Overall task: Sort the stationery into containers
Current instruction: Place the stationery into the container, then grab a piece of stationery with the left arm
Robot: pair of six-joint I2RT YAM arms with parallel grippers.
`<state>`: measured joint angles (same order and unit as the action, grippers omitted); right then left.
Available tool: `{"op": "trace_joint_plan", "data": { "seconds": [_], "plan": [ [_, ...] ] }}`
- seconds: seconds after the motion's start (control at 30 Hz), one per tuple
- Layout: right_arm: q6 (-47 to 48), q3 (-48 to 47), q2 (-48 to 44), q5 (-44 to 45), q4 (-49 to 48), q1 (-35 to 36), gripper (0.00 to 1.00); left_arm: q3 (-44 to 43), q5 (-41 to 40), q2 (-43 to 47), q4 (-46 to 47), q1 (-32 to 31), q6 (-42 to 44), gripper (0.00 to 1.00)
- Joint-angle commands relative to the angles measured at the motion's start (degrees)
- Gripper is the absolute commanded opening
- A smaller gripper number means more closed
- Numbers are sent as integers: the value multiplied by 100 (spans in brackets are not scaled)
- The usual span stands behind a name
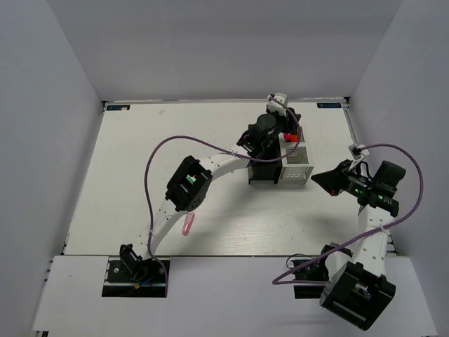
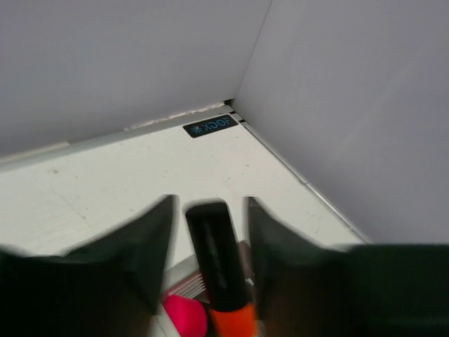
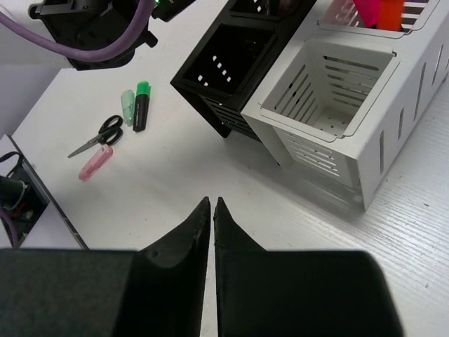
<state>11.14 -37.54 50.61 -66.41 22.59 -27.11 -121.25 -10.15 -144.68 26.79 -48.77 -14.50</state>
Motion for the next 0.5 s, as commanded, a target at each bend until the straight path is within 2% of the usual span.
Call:
{"op": "trace_joint_plan", "data": {
  "seconds": [0.0,0.03,0.1,0.13,0.17,0.2,0.3,0.33,0.37,0.4,0.43,0.47],
  "plan": [
    [29,89,-69,-363,-123,-110,8,-136,-22,291,-7,-9,-132,65],
    [46,89,-69,-364,-132,-119,13,-153,-4,326,-7,-18,-132,70],
    [73,89,-77,-434,-114,-154,36,-179,144,370,-33,-18,-158,73],
    [99,71,-69,-434,-45,-171,49,-206,232,431,-42,-27,-184,73],
    [125,63,-86,-425,-18,-189,74,-215,277,502,-42,-10,-176,70],
    [82,54,-78,-434,-9,-180,89,-189,373,572,-51,-18,-245,46],
    [-839,80,45,-864,-456,-356,91,477,698,1335,-42,-123,-10,0],
    [-876,37,141,-1291,-440,-365,91,723,734,2138,-372,-289,70,0],
    [-433,1,499,-1539,-318,-356,47,1483,708,2424,-576,-369,453,0],
    [-289,-330,650,-1776,58,-304,7,1699,525,2723,-874,-439,501,0],
    [-105,-507,800,-1744,392,-268,0,1832,-234,3231,-2347,-692,492,0],
    [1028,-718,1106,-1735,1909,-251,0,1903,-607,3619,-3032,-756,249,0]
  ]
}}
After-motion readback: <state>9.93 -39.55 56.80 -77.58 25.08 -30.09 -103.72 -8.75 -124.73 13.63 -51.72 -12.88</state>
